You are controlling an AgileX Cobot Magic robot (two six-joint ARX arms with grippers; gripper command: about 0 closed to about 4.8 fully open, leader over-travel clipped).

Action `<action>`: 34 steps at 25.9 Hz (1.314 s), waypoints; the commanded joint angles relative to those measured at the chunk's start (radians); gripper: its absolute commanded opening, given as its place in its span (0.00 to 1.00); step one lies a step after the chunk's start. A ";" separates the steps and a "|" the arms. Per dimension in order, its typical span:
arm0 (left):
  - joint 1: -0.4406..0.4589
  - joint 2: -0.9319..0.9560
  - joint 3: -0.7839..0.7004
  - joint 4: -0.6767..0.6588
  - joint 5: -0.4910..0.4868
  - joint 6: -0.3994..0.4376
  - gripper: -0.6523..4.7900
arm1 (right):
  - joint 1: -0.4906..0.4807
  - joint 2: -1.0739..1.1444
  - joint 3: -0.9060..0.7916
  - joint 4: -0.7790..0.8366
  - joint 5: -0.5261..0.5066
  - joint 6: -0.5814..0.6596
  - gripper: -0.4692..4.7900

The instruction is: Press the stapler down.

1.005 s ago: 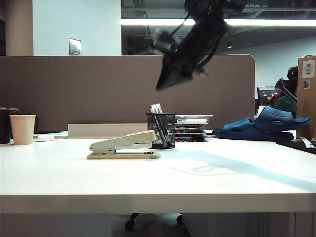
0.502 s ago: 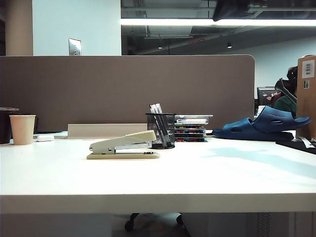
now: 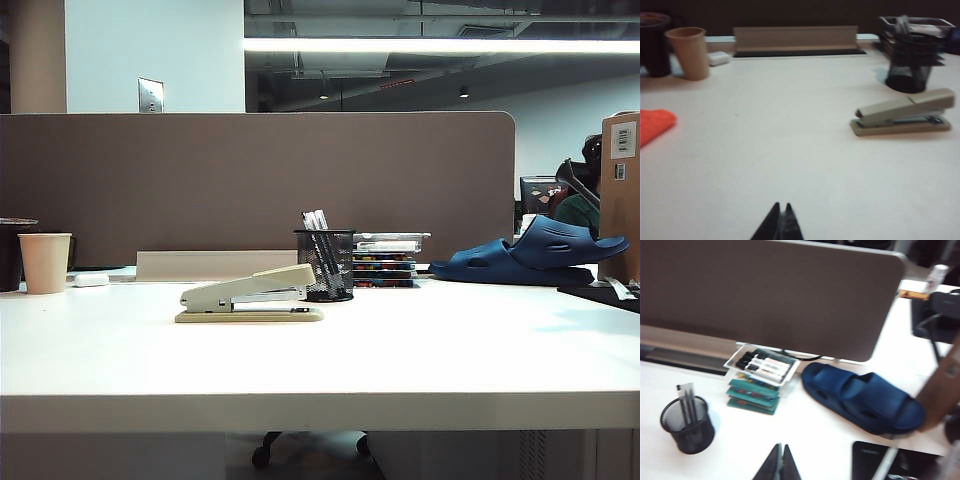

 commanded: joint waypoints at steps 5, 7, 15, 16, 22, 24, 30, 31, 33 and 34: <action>0.000 0.000 0.006 0.042 -0.101 0.000 0.11 | -0.089 -0.187 -0.127 -0.029 0.003 0.000 0.07; 0.000 0.000 0.006 0.042 -0.098 0.000 0.11 | -0.101 -0.246 -0.208 0.002 0.003 0.000 0.07; 0.000 0.000 0.006 0.042 -0.089 0.000 0.11 | -0.107 -0.507 -0.588 0.149 0.002 0.011 0.07; 0.000 0.000 0.006 0.042 -0.082 0.000 0.11 | -0.107 -0.534 -0.628 0.163 0.002 0.023 0.07; 0.000 0.000 0.006 0.042 -0.078 0.000 0.11 | -0.107 -0.769 -0.916 0.294 0.037 0.034 0.07; 0.000 0.000 0.006 0.043 -0.078 0.000 0.11 | -0.107 -0.827 -0.991 0.334 0.036 0.034 0.07; 0.000 0.000 0.006 0.042 -0.052 0.000 0.11 | -0.107 -1.025 -1.194 0.379 0.036 0.058 0.07; -0.001 0.000 0.006 0.042 -0.052 0.000 0.11 | -0.107 -1.051 -1.219 0.388 0.036 0.058 0.07; -0.001 0.000 0.006 0.042 -0.052 0.000 0.11 | -0.107 -1.111 -1.278 0.410 0.036 0.058 0.07; 0.000 0.000 0.006 0.042 -0.052 0.000 0.11 | -0.107 -1.137 -1.304 0.422 0.036 0.058 0.07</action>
